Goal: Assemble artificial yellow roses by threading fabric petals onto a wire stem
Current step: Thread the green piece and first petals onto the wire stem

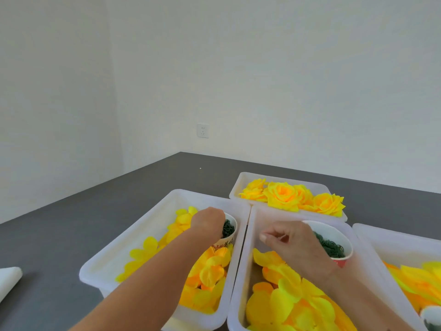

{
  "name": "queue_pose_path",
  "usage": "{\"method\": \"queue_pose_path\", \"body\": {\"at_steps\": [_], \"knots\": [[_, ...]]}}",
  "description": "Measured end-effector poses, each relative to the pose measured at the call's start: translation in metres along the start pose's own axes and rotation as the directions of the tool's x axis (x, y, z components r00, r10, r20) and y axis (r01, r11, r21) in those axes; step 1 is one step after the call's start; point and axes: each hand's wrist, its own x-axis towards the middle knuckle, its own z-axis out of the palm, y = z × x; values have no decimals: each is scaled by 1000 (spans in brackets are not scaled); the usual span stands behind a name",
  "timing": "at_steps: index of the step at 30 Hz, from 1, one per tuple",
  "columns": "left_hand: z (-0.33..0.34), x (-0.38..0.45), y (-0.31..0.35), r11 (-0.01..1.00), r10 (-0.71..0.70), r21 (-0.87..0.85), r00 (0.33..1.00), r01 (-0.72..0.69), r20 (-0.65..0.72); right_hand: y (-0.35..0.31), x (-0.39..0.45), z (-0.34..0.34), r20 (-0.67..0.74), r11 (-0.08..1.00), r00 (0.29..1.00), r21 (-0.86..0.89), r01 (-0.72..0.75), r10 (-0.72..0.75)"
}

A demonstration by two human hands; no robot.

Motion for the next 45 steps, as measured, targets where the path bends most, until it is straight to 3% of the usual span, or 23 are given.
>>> {"method": "queue_pose_path", "body": {"at_steps": [5, 10, 15, 21, 24, 28, 31, 35, 41, 45], "knots": [[15, 9, 1, 999, -29, 24, 999, 30, -25, 10, -3, 11, 40, 999, 999, 18, -34, 33], [18, 10, -6, 993, -64, -102, 997, 59, -42, 13, -6, 6, -9, 998, 999, 28, -52, 52], [12, 4, -7, 992, -72, -106, 996, 66, -54, 16, -11, 1, -57, 998, 996, 15, -65, 66], [-2, -8, -8, 920, -172, -383, 963, 81, -209, 19, -12, -2, -78, 998, 996, -43, -51, 47], [-7, -14, -11, 783, -252, -620, 937, 50, -243, 20, -13, -2, -75, 997, 995, -23, -68, 67], [-16, -24, -7, 396, -300, -917, 950, 47, -81, 19, -16, -4, -79, 994, 991, 36, -106, 109], [-27, -33, -5, 127, -215, -990, 976, 68, 40, 19, -18, -10, -95, 982, 981, 97, -160, 169], [-43, -49, -2, -116, -52, -989, 994, 88, 94, 15, -20, -26, -146, 966, 963, 163, -203, 227], [-61, -82, 14, -274, 123, -950, 985, 152, 122, -6, -38, -56, -169, 911, 943, 353, -212, 286], [-78, -108, 30, -274, 198, -951, 976, 146, 92, -29, -56, -73, -171, 883, 939, 423, -205, 299]]}}
